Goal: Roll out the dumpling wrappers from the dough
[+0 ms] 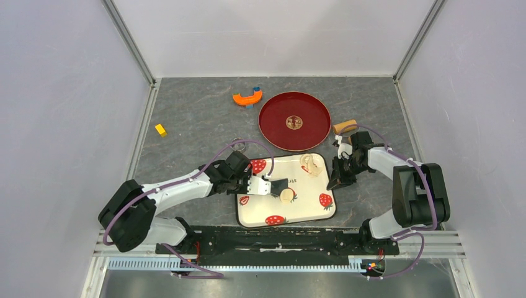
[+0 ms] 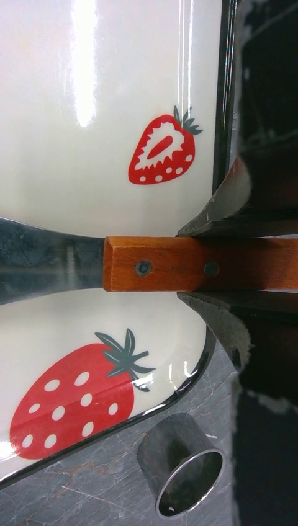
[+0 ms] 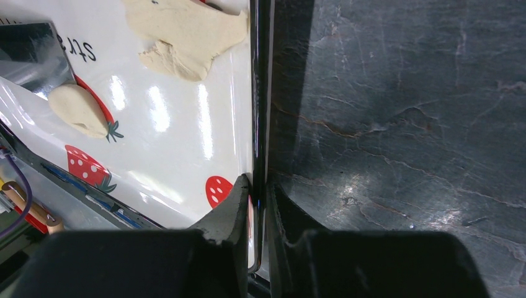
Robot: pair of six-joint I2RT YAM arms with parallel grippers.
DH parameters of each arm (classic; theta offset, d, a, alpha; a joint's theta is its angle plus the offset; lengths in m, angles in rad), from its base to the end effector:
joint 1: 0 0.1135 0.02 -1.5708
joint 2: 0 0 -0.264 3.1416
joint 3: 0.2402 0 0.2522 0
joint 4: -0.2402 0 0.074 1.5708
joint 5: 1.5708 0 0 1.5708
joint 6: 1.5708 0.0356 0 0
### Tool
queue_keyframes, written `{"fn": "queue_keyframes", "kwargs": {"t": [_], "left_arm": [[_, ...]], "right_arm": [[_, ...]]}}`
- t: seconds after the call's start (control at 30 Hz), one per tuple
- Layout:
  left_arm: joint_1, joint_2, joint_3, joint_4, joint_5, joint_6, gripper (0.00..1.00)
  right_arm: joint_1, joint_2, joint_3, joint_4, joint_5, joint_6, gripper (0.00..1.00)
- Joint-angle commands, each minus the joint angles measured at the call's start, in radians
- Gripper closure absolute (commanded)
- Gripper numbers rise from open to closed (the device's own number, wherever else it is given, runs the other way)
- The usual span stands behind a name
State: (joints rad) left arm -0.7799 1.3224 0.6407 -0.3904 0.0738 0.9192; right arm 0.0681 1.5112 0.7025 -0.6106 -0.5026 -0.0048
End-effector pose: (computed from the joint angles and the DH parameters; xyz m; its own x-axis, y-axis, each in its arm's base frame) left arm 0.1656 -0.1675 0.1655 0.1989 0.9186 -0.3415 0.9370 -0.0761 0.3410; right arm 0.2310 0.0329 0.1373 -0.9856 -0.0714 -0.1532 -0.1369 0.8690 0.4755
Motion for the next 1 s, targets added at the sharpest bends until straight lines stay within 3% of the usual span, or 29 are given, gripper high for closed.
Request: {"fn": "queue_keyframes", "kwargs": {"t": [0.0,0.57,0.97], "left_arm": [[0.004,-0.009,0.0,0.056,0.046,-0.051,0.98],[0.003,-0.032,-0.001,-0.002,0.095,0.078,0.98],[0.001,-0.012,0.012,-0.002,0.095,0.086,0.98]], "right_arm": [[0.006,0.011,-0.011,0.003,0.03,-0.031,1.0],[0.005,0.017,0.0,0.002,0.026,-0.031,1.0],[0.005,0.02,0.006,-0.003,0.027,-0.032,1.0]]}}
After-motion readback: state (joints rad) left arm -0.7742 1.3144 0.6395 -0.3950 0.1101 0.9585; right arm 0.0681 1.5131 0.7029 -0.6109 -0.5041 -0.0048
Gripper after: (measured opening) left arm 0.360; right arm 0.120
